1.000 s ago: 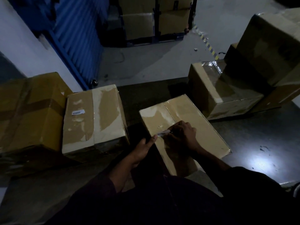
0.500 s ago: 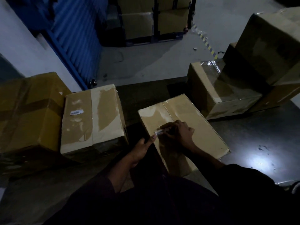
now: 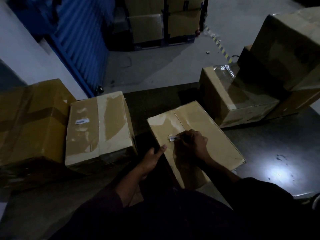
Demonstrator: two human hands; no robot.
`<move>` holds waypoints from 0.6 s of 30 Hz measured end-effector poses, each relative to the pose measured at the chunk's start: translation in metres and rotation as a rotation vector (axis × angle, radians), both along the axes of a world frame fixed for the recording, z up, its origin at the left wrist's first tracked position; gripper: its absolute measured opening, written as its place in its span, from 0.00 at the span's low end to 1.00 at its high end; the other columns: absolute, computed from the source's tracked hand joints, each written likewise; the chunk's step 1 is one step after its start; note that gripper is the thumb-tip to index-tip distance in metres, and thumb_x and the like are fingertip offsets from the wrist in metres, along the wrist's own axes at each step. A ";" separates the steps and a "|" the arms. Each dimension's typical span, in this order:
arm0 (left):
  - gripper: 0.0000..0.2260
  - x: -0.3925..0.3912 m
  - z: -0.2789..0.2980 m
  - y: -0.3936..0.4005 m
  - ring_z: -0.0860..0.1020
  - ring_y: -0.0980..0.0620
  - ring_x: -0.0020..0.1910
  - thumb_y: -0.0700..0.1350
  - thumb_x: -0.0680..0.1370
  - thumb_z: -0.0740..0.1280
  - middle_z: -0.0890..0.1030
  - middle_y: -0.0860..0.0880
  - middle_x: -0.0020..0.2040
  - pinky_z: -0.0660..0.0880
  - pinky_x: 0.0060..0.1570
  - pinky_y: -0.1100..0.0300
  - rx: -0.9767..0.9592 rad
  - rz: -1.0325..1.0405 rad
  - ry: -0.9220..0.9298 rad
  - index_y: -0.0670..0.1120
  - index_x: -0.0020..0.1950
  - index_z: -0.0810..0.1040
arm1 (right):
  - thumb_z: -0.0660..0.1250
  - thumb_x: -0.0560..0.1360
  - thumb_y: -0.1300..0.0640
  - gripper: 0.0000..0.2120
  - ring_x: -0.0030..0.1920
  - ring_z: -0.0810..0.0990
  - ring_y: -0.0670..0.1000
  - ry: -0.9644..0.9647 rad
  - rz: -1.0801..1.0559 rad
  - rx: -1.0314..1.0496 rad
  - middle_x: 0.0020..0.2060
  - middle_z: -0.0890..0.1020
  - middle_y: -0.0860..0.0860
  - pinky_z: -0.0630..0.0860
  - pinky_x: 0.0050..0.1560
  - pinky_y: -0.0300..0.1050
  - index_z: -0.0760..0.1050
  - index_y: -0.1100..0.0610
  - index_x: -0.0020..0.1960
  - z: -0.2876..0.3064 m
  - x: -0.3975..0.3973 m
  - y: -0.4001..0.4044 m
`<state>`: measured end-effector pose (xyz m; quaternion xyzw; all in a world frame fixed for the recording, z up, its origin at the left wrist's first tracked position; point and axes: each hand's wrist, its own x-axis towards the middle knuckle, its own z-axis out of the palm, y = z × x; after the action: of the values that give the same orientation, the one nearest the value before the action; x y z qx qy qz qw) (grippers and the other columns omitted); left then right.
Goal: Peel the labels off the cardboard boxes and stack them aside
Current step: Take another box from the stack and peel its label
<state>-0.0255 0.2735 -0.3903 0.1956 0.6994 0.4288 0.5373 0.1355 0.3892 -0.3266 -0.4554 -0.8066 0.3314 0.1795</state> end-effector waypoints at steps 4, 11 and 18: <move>0.28 0.015 0.022 0.000 0.75 0.48 0.61 0.63 0.76 0.67 0.74 0.52 0.62 0.73 0.57 0.55 0.047 0.023 0.318 0.47 0.68 0.69 | 0.69 0.72 0.48 0.10 0.48 0.82 0.46 0.166 -0.030 -0.053 0.44 0.84 0.46 0.75 0.55 0.57 0.83 0.46 0.52 0.002 0.008 -0.004; 0.12 0.036 0.051 0.006 0.70 0.59 0.34 0.46 0.77 0.70 0.69 0.55 0.36 0.66 0.35 0.63 0.343 0.031 0.808 0.49 0.44 0.67 | 0.70 0.63 0.35 0.21 0.43 0.83 0.45 0.366 -0.268 -0.237 0.40 0.84 0.46 0.80 0.50 0.53 0.80 0.50 0.45 0.016 0.036 -0.018; 0.10 0.070 0.074 0.039 0.73 0.54 0.39 0.48 0.77 0.70 0.74 0.54 0.39 0.69 0.39 0.60 0.478 -0.184 0.873 0.50 0.46 0.68 | 0.75 0.71 0.52 0.10 0.44 0.84 0.47 0.564 -0.527 -0.317 0.41 0.86 0.49 0.81 0.48 0.48 0.83 0.57 0.47 0.027 0.077 -0.034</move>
<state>0.0448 0.3120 -0.3167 0.5351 0.7210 0.4059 0.1705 0.2121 0.3556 -0.2994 -0.5595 -0.5209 0.5058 0.3996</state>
